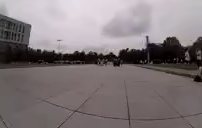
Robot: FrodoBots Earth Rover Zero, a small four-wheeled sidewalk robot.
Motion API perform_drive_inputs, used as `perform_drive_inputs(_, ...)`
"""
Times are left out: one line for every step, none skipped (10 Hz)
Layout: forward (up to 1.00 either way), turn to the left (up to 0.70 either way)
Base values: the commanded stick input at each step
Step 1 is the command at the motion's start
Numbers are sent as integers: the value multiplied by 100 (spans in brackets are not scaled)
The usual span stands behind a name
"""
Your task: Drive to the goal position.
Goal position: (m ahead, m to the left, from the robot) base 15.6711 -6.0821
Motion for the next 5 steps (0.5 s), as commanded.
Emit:
perform_drive_inputs(60,1)
perform_drive_inputs(60,1)
perform_drive_inputs(60,1)
perform_drive_inputs(60,1)
perform_drive_inputs(60,1)
